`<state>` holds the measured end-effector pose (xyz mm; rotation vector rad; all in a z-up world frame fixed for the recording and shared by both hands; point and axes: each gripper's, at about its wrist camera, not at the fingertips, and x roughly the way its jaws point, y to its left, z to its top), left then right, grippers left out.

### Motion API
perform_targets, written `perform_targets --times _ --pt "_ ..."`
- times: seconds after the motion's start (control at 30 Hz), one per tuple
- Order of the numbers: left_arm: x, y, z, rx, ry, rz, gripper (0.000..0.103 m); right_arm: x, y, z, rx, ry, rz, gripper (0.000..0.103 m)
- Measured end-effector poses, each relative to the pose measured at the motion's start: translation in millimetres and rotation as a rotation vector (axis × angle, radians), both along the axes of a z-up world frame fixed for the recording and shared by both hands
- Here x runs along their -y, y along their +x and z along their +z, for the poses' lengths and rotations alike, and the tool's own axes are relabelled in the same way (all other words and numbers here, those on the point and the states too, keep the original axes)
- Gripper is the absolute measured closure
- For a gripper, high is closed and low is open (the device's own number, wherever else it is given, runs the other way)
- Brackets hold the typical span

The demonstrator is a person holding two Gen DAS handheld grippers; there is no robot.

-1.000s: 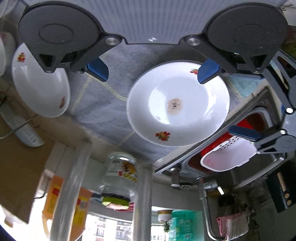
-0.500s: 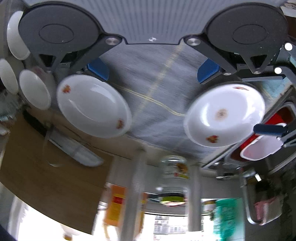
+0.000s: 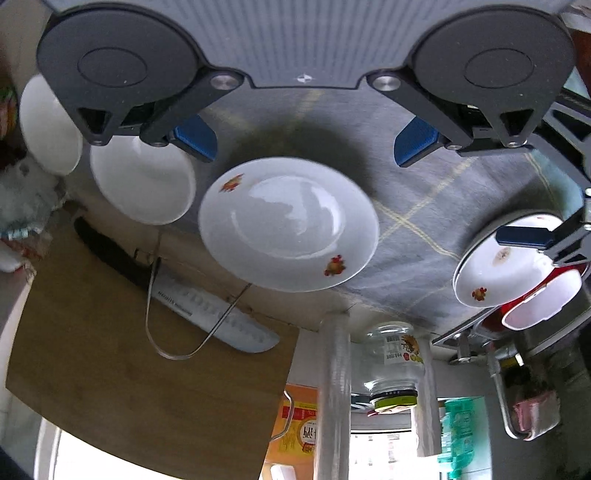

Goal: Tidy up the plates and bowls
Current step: 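Release the stained plate and move the right gripper to the flower-print plate by the cutting board, then grasp the flower-print plate rim with the right gripper and lift it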

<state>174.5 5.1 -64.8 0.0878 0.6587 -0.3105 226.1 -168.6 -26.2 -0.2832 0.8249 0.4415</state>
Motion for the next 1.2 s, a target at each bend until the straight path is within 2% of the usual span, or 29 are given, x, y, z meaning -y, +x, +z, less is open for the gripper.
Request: perform_targets --times 0.27,0.63,0.8,1.2 --pt "42.6 32.8 -23.9 -0.021 0.041 -0.007 0.001 17.6 32.7 8.5 -0.015 0.022 0.023 0.0" --pt "51.1 70.6 -46.7 -0.089 0.016 0.005 0.001 20.9 77.5 -6.9 -0.098 0.037 0.039 0.0" --pt "52.4 75.9 -51.7 -0.066 0.041 0.008 0.001 17.3 98.3 -10.8 -0.114 0.031 0.058 0.0" --pt "54.2 91.0 -55.7 -0.032 0.031 -0.014 0.0 4.7 154.8 -25.4 -0.181 0.014 0.145 0.0"
